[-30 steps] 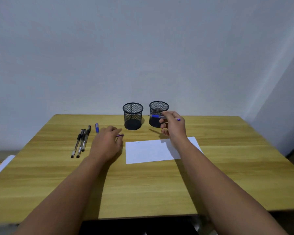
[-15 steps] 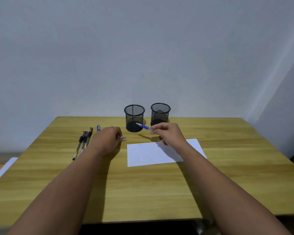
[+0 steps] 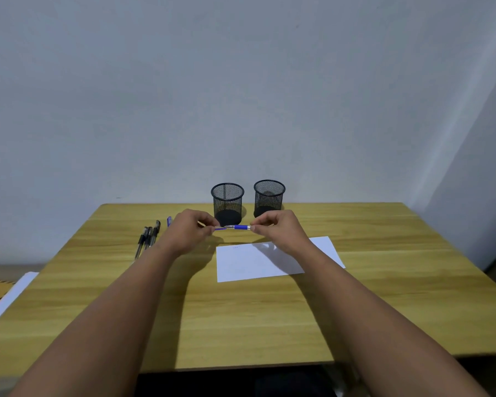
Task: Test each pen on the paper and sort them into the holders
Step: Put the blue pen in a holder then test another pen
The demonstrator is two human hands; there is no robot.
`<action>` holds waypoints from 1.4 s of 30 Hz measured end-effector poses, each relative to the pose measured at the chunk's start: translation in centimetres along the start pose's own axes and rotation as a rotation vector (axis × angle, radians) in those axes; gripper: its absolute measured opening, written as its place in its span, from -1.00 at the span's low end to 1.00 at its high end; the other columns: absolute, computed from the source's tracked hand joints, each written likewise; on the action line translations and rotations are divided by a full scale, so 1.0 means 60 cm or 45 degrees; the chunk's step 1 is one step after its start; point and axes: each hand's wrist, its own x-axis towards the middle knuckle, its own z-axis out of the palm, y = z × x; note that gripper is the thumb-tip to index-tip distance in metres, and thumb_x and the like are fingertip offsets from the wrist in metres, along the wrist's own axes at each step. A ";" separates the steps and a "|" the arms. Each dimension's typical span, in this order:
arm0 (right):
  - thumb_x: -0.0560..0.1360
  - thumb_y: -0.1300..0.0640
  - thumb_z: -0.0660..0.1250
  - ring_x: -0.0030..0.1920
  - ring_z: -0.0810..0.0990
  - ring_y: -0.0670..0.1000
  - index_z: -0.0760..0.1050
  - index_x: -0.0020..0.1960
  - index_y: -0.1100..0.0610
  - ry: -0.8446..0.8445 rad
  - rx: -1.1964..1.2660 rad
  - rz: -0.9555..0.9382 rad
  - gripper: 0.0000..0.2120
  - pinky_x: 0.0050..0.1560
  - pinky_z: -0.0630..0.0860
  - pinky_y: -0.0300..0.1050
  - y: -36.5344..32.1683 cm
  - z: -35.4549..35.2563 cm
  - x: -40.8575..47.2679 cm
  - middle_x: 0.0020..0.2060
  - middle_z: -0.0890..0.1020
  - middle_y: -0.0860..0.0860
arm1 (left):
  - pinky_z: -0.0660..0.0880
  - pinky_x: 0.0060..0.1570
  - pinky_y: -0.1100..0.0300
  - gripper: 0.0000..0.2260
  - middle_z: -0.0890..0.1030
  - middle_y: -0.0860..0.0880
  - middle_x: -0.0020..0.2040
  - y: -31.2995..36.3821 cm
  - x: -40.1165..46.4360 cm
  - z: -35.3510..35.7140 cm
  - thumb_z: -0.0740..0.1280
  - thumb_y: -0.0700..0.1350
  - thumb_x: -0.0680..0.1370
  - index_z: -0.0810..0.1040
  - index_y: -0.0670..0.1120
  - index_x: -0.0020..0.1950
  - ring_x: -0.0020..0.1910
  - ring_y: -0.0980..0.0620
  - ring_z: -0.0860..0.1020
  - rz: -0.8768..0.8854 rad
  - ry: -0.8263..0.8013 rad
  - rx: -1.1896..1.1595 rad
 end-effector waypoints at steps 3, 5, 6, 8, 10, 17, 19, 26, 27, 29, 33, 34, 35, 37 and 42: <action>0.51 0.29 0.58 -0.21 0.59 -0.10 0.75 -0.09 0.15 0.000 -0.004 0.002 -0.93 -0.22 0.49 -0.43 0.001 0.000 -0.001 -0.26 0.67 -0.05 | 0.50 -0.22 0.17 -0.89 0.69 0.05 -0.15 0.003 -0.002 0.003 0.42 -0.19 0.58 0.72 -0.01 -0.05 -0.25 0.10 0.58 -0.002 -0.029 0.024; 0.51 0.29 0.58 -0.23 0.60 -0.15 0.76 -0.04 0.22 -0.012 -0.009 0.007 -0.96 -0.23 0.49 -0.45 0.003 -0.001 -0.002 -0.25 0.68 -0.07 | 0.46 -0.22 0.20 -0.90 0.67 0.06 -0.15 0.007 -0.004 0.006 0.42 -0.19 0.58 0.72 -0.03 -0.04 -0.26 0.12 0.57 0.010 -0.052 0.046; 0.51 0.29 0.58 -0.24 0.60 -0.16 0.76 -0.02 0.25 -0.020 -0.011 0.010 -0.94 -0.24 0.49 -0.46 0.004 -0.002 -0.003 -0.25 0.68 -0.07 | 0.45 -0.23 0.22 -0.90 0.67 0.06 -0.15 0.009 -0.004 0.008 0.41 -0.20 0.58 0.71 -0.03 -0.03 -0.26 0.13 0.56 0.014 -0.057 0.051; 0.51 0.29 0.58 -0.23 0.62 -0.16 0.76 0.00 0.27 -0.032 -0.014 0.016 -0.91 -0.23 0.50 -0.44 0.003 -0.002 -0.005 -0.23 0.70 -0.05 | 0.43 -0.24 0.24 -0.90 0.67 0.06 -0.15 0.014 -0.005 0.008 0.41 -0.21 0.58 0.72 -0.05 -0.01 -0.26 0.15 0.55 0.017 -0.066 0.041; 0.51 0.29 0.58 -0.22 0.61 -0.15 0.76 0.00 0.27 -0.036 -0.006 0.016 -0.91 -0.22 0.51 -0.40 -0.001 -0.002 -0.008 -0.21 0.71 0.00 | 0.44 -0.24 0.27 -0.90 0.68 0.06 -0.18 0.022 -0.007 0.007 0.43 -0.22 0.57 0.73 -0.06 0.00 -0.27 0.16 0.56 0.018 -0.084 -0.001; 0.51 0.28 0.58 -0.41 0.37 -0.07 0.74 -0.06 0.18 -0.108 0.261 0.125 -0.95 -0.36 0.33 -0.21 -0.011 -0.022 -0.011 -0.46 0.54 -0.08 | 0.66 0.02 0.09 -0.87 0.72 -0.24 -0.13 0.074 -0.007 -0.002 0.48 -0.32 0.50 0.72 -0.27 0.03 -0.16 -0.04 0.68 -0.149 -0.140 -0.651; 0.52 0.30 0.57 -0.41 0.38 -0.08 0.72 0.01 0.26 -0.088 0.334 0.150 -0.91 -0.37 0.36 -0.23 -0.014 -0.022 -0.013 -0.43 0.56 -0.05 | 0.66 0.02 0.08 -0.89 0.70 -0.24 -0.14 0.084 -0.004 -0.002 0.48 -0.32 0.50 0.71 -0.28 0.01 -0.18 -0.03 0.68 -0.135 -0.118 -0.670; 0.57 0.24 0.53 -0.39 0.53 -0.13 0.72 0.09 0.20 -0.101 0.228 0.138 -0.89 -0.32 0.45 -0.27 -0.019 -0.042 -0.008 -0.23 0.69 0.01 | 0.67 -0.07 0.12 -0.90 0.68 -0.19 -0.19 0.117 0.011 0.005 0.45 -0.33 0.53 0.69 -0.28 0.03 -0.18 -0.06 0.66 -0.097 -0.109 -0.616; 0.58 0.22 0.52 -0.36 0.59 -0.12 0.73 0.10 0.16 -0.143 0.130 0.119 -0.90 -0.28 0.49 -0.25 -0.024 -0.050 -0.003 -0.23 0.71 -0.01 | 0.67 -0.05 0.10 -0.87 0.69 -0.19 -0.17 0.122 0.015 0.006 0.45 -0.32 0.53 0.69 -0.25 0.07 -0.16 -0.07 0.67 -0.080 -0.107 -0.612; 0.60 0.24 0.50 -0.28 0.66 -0.03 0.73 0.01 0.12 -0.209 -0.012 0.078 -0.95 -0.18 0.52 -0.13 -0.038 -0.066 0.012 -0.21 0.71 0.05 | 0.66 0.05 0.03 -0.78 0.71 -0.20 -0.07 0.132 0.030 0.007 0.44 -0.28 0.55 0.65 -0.18 0.19 -0.07 -0.08 0.70 -0.027 -0.083 -0.635; 0.59 0.29 0.48 -0.19 0.62 0.02 0.72 -0.01 0.24 -0.018 -0.114 -0.017 -0.95 -0.05 0.55 -0.20 -0.079 -0.119 0.068 -0.17 0.70 0.14 | 0.58 0.15 0.11 -0.60 0.68 -0.03 0.12 0.143 0.074 0.006 0.42 -0.08 0.55 0.53 -0.04 0.40 0.11 0.04 0.65 0.101 0.059 -0.245; 0.58 0.32 0.48 -0.18 0.63 0.03 0.72 0.00 0.29 0.042 -0.091 -0.049 -0.96 -0.02 0.57 -0.17 -0.089 -0.132 0.085 -0.16 0.71 0.17 | 0.56 0.20 0.07 -0.55 0.66 -0.03 0.18 0.143 0.087 0.008 0.43 -0.05 0.54 0.51 -0.03 0.42 0.15 0.04 0.62 0.120 0.089 -0.112; 0.56 0.34 0.49 -0.17 0.65 0.06 0.70 -0.02 0.30 0.093 -0.066 -0.071 -0.98 0.01 0.61 -0.12 -0.097 -0.142 0.104 -0.15 0.73 0.20 | 0.53 0.25 0.02 -0.51 0.63 -0.02 0.24 0.144 0.100 0.012 0.45 0.00 0.51 0.50 -0.01 0.43 0.18 0.04 0.60 0.137 0.109 0.018; 0.54 0.35 0.51 -0.19 0.69 0.09 0.66 -0.12 0.23 0.181 -0.043 -0.093 -0.91 0.02 0.67 -0.07 -0.109 -0.154 0.138 -0.13 0.76 0.25 | 0.46 0.30 -0.06 -0.41 0.57 0.02 0.34 0.147 0.128 0.026 0.47 0.15 0.46 0.46 0.05 0.46 0.26 0.02 0.56 0.162 0.115 0.324; 0.49 0.26 0.56 -0.26 0.76 0.01 0.63 -0.17 0.12 0.270 -0.155 -0.082 -0.86 -0.01 0.70 -0.07 -0.094 -0.148 0.210 -0.26 0.74 0.05 | 0.27 0.30 -0.11 -0.14 0.42 0.04 0.50 0.160 0.195 0.075 0.45 0.39 0.35 0.30 0.06 0.55 0.46 -0.02 0.39 0.177 0.009 0.756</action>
